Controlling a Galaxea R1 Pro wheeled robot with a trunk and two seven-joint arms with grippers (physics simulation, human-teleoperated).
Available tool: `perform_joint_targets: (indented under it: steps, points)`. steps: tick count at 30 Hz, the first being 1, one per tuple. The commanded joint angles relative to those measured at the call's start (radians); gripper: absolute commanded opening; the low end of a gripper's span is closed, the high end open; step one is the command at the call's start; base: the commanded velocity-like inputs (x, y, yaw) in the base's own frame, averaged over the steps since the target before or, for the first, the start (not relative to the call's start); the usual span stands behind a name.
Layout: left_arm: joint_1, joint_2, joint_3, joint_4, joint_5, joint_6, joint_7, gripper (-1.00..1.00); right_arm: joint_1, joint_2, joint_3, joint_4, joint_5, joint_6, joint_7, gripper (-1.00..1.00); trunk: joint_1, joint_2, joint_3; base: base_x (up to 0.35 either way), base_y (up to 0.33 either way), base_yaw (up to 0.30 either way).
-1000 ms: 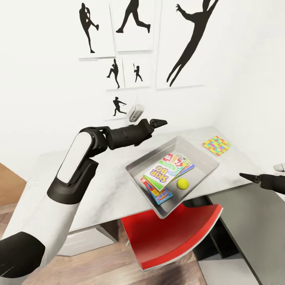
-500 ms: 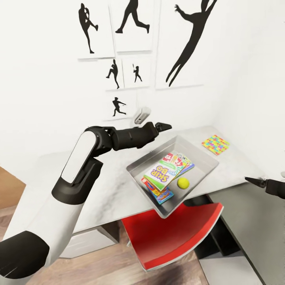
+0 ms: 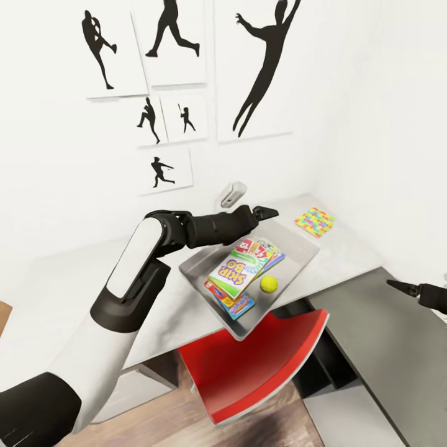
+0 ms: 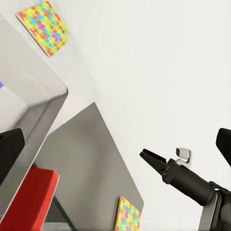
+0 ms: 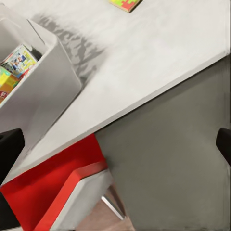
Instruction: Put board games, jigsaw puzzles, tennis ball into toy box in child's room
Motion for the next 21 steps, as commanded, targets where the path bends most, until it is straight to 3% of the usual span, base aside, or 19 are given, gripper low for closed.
perform_joint_targets:
  steps: [1, 15, 21]
  points:
    - [0.003, -0.002, -0.001, 0.000, 0.009, -0.001, 0.010, 1.00, -0.001, 0.001, -0.001, 0.001, 0.010, 0.008, 0.010, 1.00, 0.001, -0.002, -0.001, 0.000, 0.001, -0.238]
    - [0.021, -0.025, -0.006, 0.017, 0.002, -0.008, 0.010, 1.00, -0.001, 0.028, -0.002, 0.005, 0.012, 0.008, 0.010, 1.00, 0.001, -0.002, 0.014, 0.000, 0.001, -0.227]
    - [0.017, -0.030, -0.020, 0.050, -0.005, -0.009, 0.013, 1.00, -0.001, 0.079, -0.002, 0.006, 0.013, 0.008, 0.010, 1.00, 0.001, -0.002, 0.021, 0.000, 0.000, -0.221]
